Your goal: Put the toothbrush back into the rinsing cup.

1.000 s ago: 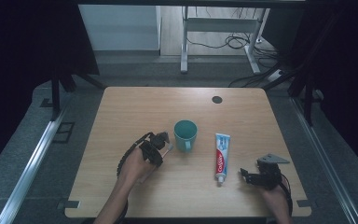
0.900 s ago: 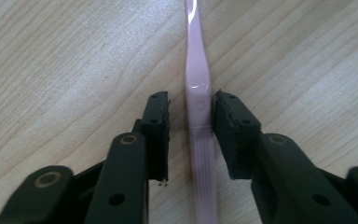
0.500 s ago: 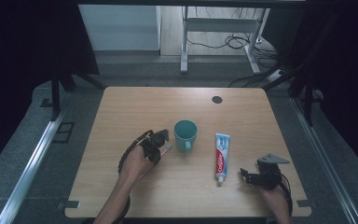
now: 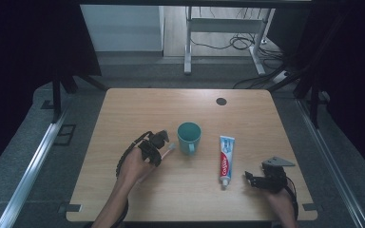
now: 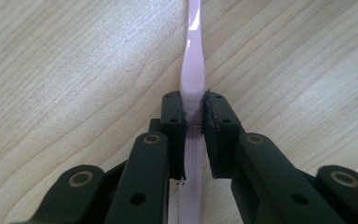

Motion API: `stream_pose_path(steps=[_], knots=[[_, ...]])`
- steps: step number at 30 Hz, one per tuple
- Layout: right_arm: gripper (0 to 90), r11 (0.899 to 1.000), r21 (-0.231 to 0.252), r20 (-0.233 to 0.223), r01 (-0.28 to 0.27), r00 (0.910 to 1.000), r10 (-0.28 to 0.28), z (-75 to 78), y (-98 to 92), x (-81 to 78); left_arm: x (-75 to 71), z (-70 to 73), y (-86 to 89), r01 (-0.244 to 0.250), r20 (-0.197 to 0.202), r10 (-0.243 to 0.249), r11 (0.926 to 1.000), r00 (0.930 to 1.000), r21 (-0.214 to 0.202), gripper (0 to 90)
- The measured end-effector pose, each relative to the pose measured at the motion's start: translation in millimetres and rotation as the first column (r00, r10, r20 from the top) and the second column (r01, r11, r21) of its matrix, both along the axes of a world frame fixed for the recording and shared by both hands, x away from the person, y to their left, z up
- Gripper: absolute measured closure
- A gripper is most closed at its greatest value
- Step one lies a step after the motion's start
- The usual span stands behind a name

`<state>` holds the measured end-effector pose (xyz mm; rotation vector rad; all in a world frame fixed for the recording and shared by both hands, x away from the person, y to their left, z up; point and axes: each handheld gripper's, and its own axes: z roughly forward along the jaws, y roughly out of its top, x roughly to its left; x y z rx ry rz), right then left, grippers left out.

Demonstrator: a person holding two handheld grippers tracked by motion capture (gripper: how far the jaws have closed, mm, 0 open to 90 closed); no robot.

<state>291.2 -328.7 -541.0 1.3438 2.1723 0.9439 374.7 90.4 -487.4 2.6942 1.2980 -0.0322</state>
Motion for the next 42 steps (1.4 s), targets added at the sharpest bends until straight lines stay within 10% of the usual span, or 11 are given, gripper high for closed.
stream_pose_path(steps=[24,42], knots=[[16.1,1.000,0.001,0.000,0.001,1.0000,-0.001,0.0,0.2,0.0,-3.0,38.6,29.4,-0.022,0.139,0.053,0.9759,0.9889,-0.217,79.1],[16.1,1.000,-0.001,0.002,-0.001,1.0000,0.001,0.0,0.0,0.1,-8.8,71.4,29.5,0.048,0.302,0.051,0.9493,0.9520,-0.311,79.1]])
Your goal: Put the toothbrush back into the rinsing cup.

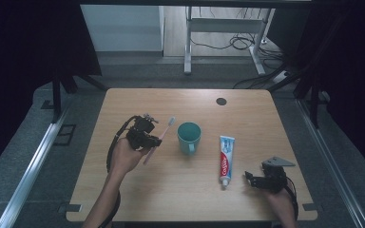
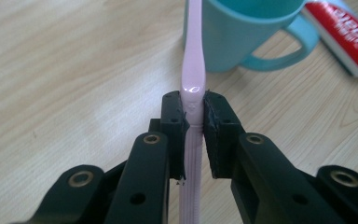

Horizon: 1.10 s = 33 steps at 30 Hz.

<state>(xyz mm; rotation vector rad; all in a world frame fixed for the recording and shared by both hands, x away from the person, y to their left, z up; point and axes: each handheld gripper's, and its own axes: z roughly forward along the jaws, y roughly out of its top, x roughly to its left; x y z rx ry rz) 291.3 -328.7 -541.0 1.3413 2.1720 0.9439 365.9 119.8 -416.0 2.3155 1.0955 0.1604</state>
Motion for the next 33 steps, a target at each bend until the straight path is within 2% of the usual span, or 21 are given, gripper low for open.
stream_pose_path(steps=[8,18,25,33], knots=[[16.1,1.000,0.001,0.000,0.001,1.0000,-0.001,0.0,0.1,-0.1,-0.2,12.0,-5.8,0.014,0.073,-0.011,0.9989,0.9973,-0.045,79.1],[16.1,1.000,0.002,0.000,-0.001,1.0000,0.001,0.0,0.0,0.0,4.1,22.1,-18.2,0.026,0.147,-0.012,0.9947,0.9891,-0.099,79.1],[16.1,1.000,0.001,0.003,-0.003,1.0000,0.003,0.0,-0.3,0.2,8.8,30.5,-24.7,0.027,0.191,0.002,0.9883,0.9815,-0.150,79.1],[16.1,1.000,0.004,0.001,-0.002,1.0000,0.002,0.0,-0.2,0.1,14.1,33.9,-30.4,0.025,0.219,0.020,0.9794,0.9756,-0.200,79.1]])
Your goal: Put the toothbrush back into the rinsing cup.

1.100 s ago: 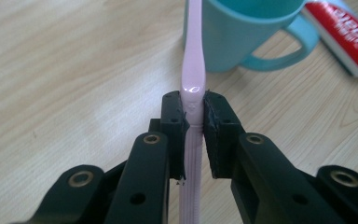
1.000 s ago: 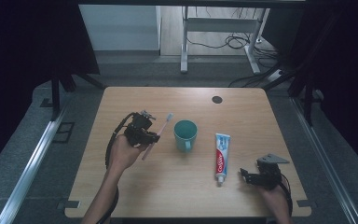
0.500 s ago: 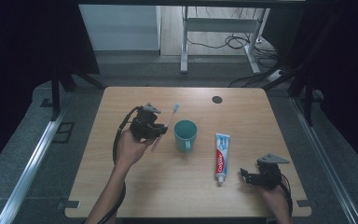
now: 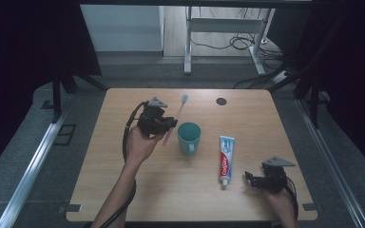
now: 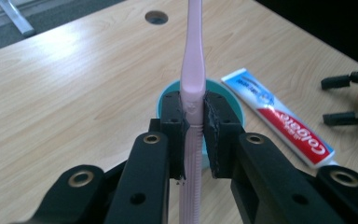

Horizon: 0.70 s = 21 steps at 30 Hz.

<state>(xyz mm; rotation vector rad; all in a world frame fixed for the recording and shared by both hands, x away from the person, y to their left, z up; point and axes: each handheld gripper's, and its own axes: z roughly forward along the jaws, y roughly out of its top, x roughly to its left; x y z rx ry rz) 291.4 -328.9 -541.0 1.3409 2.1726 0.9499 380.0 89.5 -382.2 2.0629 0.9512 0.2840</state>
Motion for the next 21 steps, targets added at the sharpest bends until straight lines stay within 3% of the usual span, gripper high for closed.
stream_pose_path(steps=[8,21], knots=[[16.1,1.000,0.001,0.000,-0.001,1.0000,0.001,0.0,-0.1,0.1,5.2,0.8,-11.7,-0.003,0.038,0.004,0.9995,0.9993,-0.032,79.1],[16.1,1.000,0.006,0.000,-0.004,1.0000,0.004,0.0,-0.7,0.5,13.4,0.9,-35.8,0.007,0.101,-0.003,0.9990,0.9949,-0.045,79.1]])
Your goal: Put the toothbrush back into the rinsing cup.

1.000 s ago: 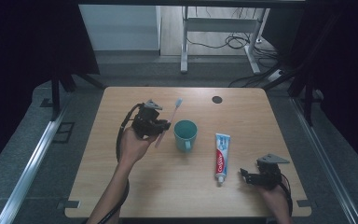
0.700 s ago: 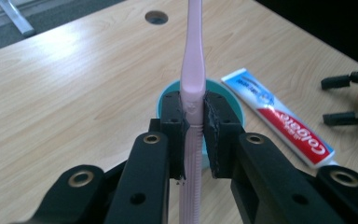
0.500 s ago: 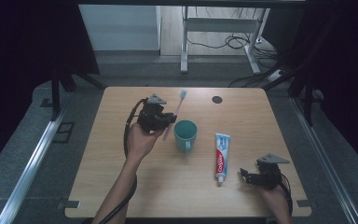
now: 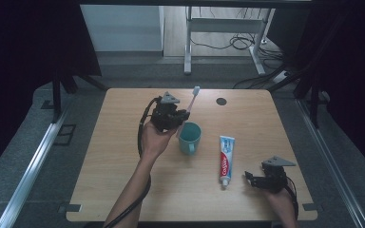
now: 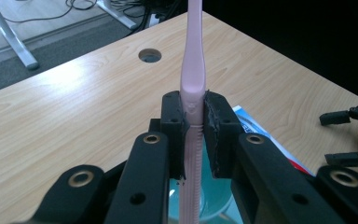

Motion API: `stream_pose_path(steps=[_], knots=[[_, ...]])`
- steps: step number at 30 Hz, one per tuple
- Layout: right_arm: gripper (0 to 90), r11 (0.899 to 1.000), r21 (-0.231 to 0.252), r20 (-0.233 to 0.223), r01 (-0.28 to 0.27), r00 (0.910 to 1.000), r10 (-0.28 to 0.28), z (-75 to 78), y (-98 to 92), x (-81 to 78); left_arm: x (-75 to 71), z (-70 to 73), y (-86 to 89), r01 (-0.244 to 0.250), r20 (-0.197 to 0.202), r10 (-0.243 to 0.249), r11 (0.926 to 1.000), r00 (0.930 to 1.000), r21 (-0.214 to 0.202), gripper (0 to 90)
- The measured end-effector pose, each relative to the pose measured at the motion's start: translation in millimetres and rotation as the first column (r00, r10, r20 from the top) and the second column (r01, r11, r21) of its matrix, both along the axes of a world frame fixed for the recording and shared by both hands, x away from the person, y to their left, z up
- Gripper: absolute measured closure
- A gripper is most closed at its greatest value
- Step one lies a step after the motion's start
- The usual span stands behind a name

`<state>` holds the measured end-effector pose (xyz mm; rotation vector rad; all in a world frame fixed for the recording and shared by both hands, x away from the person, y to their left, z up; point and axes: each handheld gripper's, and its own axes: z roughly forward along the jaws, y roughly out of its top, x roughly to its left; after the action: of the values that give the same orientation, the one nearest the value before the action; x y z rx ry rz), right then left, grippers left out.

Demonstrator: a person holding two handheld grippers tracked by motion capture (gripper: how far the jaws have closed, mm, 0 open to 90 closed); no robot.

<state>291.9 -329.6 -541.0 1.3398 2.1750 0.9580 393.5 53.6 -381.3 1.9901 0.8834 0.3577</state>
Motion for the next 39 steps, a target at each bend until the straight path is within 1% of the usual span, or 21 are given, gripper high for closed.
stream_pose_path(steps=[8,11,14,21,26,33,39], knots=[[16.1,1.000,-0.001,-0.001,0.000,1.0000,0.000,0.1,0.2,0.0,4.7,-6.1,-12.5,-0.009,0.044,0.009,0.9999,0.9990,0.006,79.1],[16.1,1.000,-0.002,0.000,0.000,1.0000,0.000,0.0,0.4,0.0,6.3,-8.9,-15.8,-0.015,0.049,0.015,0.9999,0.9987,-0.002,79.1],[16.1,1.000,-0.003,0.000,-0.001,1.0000,0.001,0.0,0.6,0.1,7.6,-13.0,-19.1,-0.019,0.052,0.019,0.9998,0.9985,0.003,79.1],[16.1,1.000,-0.004,0.000,-0.001,1.0000,0.001,0.0,0.6,0.1,9.9,-25.7,-22.5,-0.031,0.043,0.030,0.9995,0.9986,0.010,79.1],[16.1,1.000,-0.005,0.001,-0.003,1.0000,0.003,-0.1,0.7,0.2,10.9,-34.1,-22.6,-0.043,0.030,0.043,0.9991,0.9986,-0.007,79.2],[16.1,1.000,-0.007,0.002,-0.004,1.0000,0.004,-0.1,0.8,0.2,9.5,-44.3,-23.8,-0.049,0.026,0.049,0.9988,0.9984,-0.004,79.1],[16.1,1.000,-0.006,0.002,-0.003,1.0000,0.003,-0.1,0.9,0.2,8.8,-55.5,-23.8,-0.053,0.008,0.053,0.9986,0.9986,-0.006,79.1]])
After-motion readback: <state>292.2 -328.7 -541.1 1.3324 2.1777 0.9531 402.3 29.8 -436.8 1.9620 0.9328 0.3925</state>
